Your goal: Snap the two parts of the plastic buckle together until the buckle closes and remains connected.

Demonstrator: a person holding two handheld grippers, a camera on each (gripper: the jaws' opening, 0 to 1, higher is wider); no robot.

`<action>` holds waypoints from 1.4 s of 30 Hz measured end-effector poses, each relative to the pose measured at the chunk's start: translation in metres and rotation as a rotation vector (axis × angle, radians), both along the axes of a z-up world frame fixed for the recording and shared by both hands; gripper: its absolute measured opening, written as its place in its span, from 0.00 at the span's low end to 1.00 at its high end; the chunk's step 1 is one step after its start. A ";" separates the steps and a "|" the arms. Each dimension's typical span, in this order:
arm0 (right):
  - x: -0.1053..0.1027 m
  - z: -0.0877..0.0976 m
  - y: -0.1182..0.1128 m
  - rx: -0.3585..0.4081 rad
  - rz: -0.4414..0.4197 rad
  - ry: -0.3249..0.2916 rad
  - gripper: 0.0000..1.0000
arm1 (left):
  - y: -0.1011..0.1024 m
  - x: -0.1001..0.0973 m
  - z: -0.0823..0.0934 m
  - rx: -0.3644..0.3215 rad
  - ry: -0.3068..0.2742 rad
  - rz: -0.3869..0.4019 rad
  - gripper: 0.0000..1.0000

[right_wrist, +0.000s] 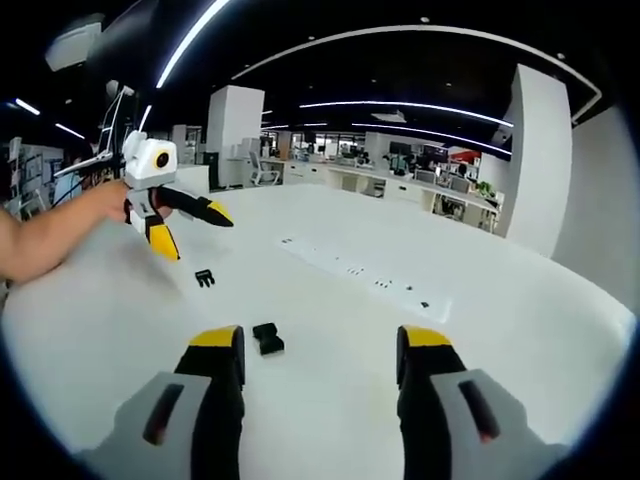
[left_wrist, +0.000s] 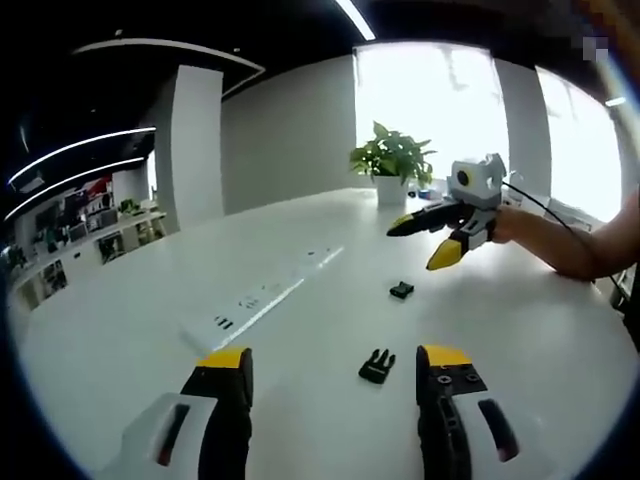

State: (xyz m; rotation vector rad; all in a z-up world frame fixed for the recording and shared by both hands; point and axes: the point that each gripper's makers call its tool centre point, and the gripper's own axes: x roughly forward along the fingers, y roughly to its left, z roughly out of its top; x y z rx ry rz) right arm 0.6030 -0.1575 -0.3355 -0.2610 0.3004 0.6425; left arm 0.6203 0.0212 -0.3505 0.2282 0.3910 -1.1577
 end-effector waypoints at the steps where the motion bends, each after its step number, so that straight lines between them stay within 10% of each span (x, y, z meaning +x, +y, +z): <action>1: 0.000 0.000 0.001 0.002 0.004 0.000 0.61 | 0.000 0.000 -0.001 0.006 -0.004 -0.008 0.67; 22: -0.007 -0.005 0.019 -0.032 0.139 0.000 0.53 | -0.014 -0.013 -0.006 0.012 -0.041 -0.113 0.73; 42: -0.007 -0.014 0.029 -0.021 0.183 0.023 0.49 | -0.011 -0.010 -0.012 -0.009 -0.016 -0.118 0.57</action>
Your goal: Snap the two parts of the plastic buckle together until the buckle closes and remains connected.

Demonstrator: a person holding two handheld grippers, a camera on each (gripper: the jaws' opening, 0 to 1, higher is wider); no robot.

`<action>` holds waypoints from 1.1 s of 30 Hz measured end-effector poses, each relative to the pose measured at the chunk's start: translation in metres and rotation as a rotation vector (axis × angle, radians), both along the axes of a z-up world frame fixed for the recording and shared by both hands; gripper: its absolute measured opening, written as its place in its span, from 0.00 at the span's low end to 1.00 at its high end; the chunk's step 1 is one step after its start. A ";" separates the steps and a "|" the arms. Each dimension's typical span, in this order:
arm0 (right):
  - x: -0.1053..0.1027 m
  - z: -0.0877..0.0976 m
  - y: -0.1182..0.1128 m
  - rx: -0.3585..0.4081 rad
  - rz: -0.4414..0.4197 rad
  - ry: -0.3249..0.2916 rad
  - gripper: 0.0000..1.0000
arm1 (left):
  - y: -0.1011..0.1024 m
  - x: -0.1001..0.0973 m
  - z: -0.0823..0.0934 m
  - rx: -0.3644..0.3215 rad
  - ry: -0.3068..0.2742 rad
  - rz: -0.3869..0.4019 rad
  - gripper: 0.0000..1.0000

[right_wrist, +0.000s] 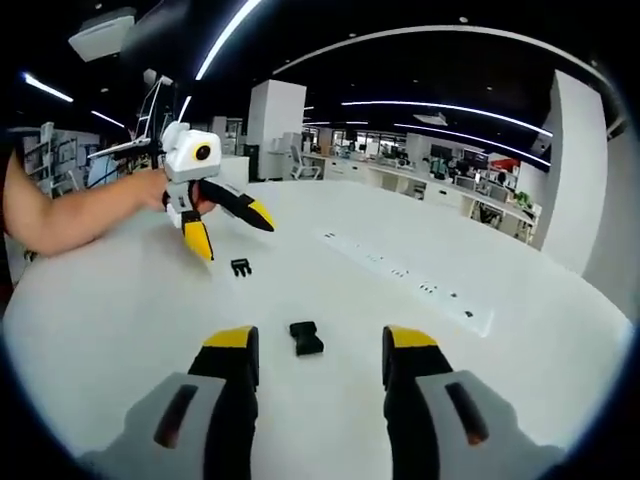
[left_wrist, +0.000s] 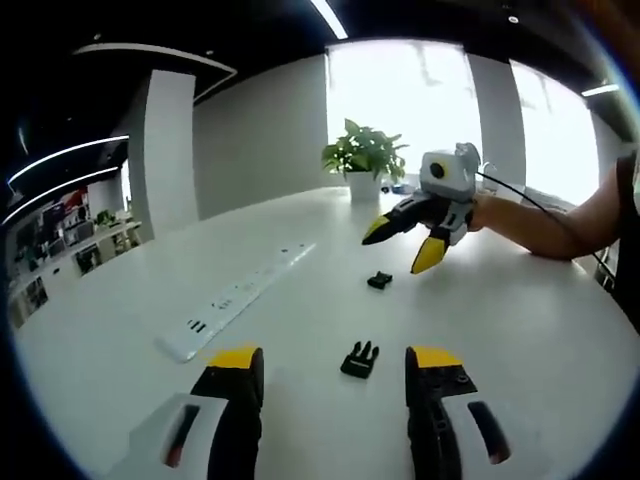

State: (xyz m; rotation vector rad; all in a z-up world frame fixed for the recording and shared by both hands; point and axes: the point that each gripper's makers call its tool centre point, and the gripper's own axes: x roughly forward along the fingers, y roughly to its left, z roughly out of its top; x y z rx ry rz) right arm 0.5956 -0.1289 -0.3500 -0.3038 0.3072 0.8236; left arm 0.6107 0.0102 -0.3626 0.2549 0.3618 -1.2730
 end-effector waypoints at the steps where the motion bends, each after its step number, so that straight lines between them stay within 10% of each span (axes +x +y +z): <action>1: 0.000 0.000 0.000 0.001 0.002 0.000 0.49 | 0.000 0.000 0.000 0.002 0.000 -0.002 0.57; 33: -0.005 -0.008 0.010 0.029 0.030 0.032 0.38 | -0.007 -0.021 -0.012 0.038 0.039 -0.080 0.32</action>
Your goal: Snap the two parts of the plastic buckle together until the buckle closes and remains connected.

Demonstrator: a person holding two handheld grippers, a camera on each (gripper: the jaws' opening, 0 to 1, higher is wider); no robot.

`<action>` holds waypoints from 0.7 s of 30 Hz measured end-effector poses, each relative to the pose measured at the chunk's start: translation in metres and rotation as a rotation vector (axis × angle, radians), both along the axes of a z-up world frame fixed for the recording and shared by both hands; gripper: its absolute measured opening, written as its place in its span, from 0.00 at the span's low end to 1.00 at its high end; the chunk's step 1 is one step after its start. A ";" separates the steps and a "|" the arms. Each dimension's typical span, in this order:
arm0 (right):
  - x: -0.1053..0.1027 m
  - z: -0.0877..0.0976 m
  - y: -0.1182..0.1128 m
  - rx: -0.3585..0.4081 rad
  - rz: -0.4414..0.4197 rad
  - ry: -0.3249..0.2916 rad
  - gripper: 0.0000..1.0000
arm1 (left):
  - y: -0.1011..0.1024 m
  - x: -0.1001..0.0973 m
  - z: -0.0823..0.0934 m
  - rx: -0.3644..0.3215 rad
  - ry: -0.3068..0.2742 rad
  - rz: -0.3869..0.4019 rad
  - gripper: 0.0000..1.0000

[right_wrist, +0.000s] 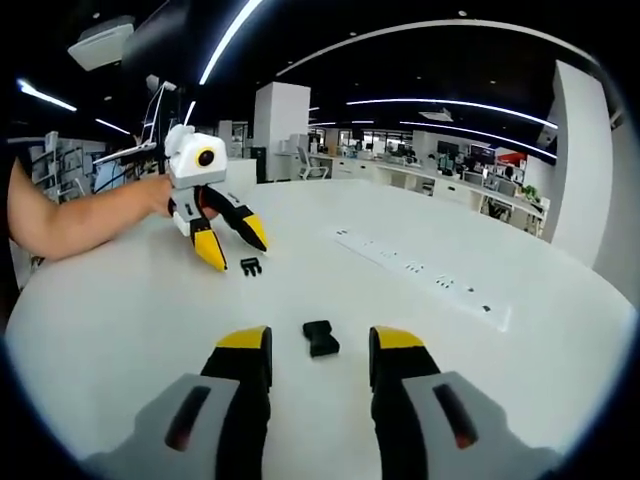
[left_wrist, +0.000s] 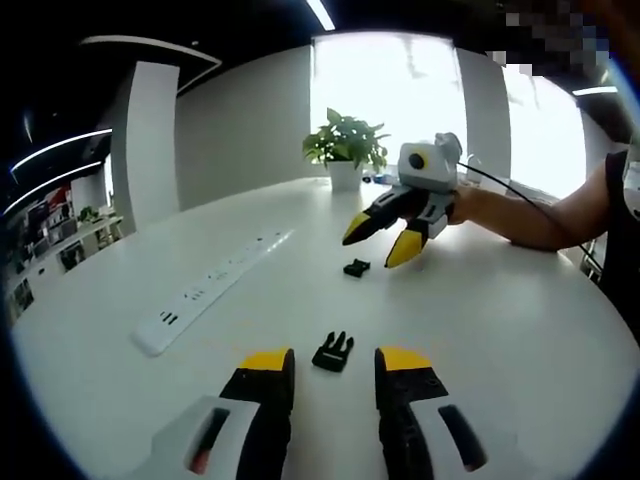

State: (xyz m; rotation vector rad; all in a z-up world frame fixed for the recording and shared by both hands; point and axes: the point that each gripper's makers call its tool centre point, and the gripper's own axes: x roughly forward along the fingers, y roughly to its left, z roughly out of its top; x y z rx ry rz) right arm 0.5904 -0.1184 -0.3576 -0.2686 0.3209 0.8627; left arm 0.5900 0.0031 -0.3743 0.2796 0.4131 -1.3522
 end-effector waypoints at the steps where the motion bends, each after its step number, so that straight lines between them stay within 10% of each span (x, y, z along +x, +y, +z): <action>1: 0.000 0.000 0.000 0.003 0.001 0.001 0.38 | 0.000 0.000 0.000 0.001 0.001 -0.001 0.32; 21: 0.002 -0.012 0.002 -0.017 0.009 0.022 0.22 | 0.000 0.002 -0.005 0.010 0.013 0.004 0.22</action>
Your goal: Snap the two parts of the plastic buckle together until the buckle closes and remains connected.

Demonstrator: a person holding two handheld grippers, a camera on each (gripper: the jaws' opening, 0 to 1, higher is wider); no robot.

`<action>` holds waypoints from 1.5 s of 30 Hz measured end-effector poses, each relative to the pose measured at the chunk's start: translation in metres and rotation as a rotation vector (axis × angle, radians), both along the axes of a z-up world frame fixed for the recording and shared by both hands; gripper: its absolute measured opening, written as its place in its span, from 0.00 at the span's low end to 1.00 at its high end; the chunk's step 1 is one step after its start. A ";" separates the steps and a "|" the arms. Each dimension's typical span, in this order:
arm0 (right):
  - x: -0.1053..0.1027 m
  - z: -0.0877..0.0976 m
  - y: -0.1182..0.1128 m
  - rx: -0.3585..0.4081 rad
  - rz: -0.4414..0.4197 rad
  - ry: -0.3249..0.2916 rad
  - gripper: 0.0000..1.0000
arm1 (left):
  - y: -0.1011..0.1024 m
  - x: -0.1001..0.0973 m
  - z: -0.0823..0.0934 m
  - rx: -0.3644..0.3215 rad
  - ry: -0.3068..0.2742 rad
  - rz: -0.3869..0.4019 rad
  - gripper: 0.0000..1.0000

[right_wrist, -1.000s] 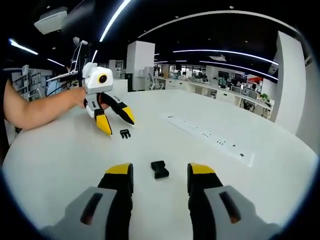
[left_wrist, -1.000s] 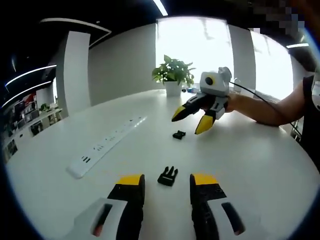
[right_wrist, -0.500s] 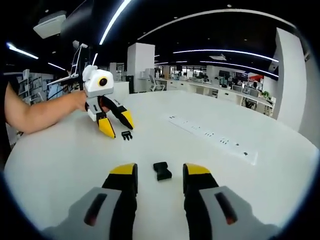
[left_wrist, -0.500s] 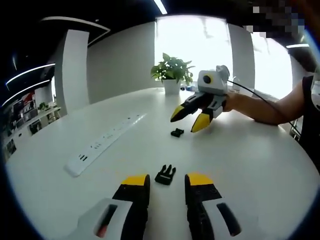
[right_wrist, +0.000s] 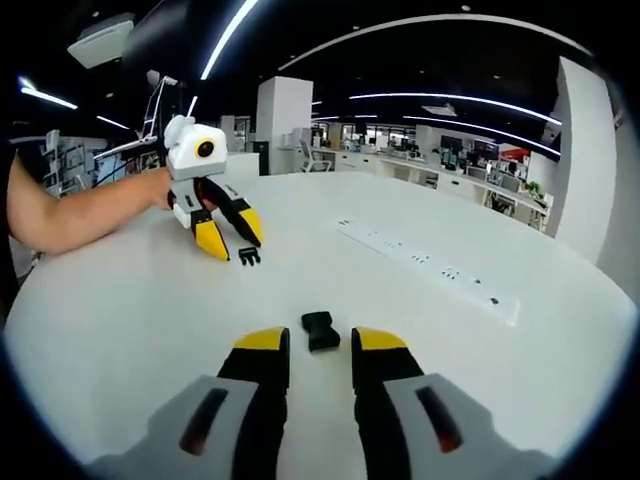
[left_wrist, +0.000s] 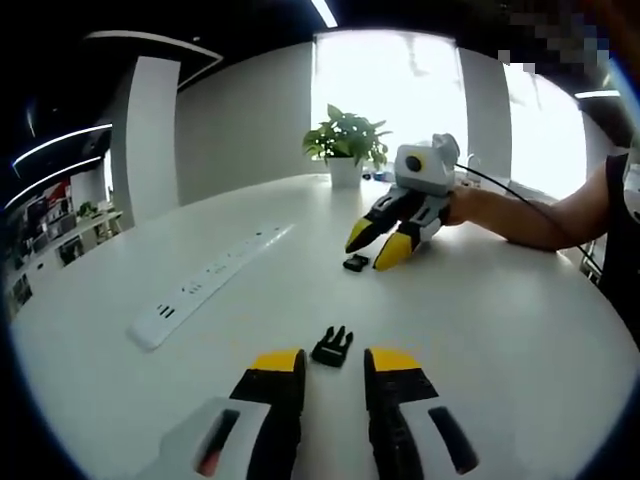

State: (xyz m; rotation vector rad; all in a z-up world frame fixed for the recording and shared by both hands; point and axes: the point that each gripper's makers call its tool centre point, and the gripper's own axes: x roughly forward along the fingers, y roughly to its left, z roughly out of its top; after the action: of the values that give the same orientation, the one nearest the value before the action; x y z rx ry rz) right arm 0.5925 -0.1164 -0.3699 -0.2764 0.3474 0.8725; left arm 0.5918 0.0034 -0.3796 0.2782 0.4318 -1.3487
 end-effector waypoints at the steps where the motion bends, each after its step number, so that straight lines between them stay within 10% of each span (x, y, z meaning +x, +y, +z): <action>1: -0.001 0.000 0.001 0.002 0.005 0.002 0.22 | 0.000 0.000 0.000 0.001 0.001 -0.002 0.22; 45: 0.006 -0.002 0.003 0.015 -0.039 0.033 0.15 | -0.001 0.002 0.001 0.000 -0.012 0.016 0.13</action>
State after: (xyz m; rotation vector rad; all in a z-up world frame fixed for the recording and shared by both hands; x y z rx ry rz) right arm 0.5981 -0.1132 -0.3721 -0.2412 0.3754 0.8421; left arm 0.5940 0.0028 -0.3785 0.2821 0.4234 -1.3311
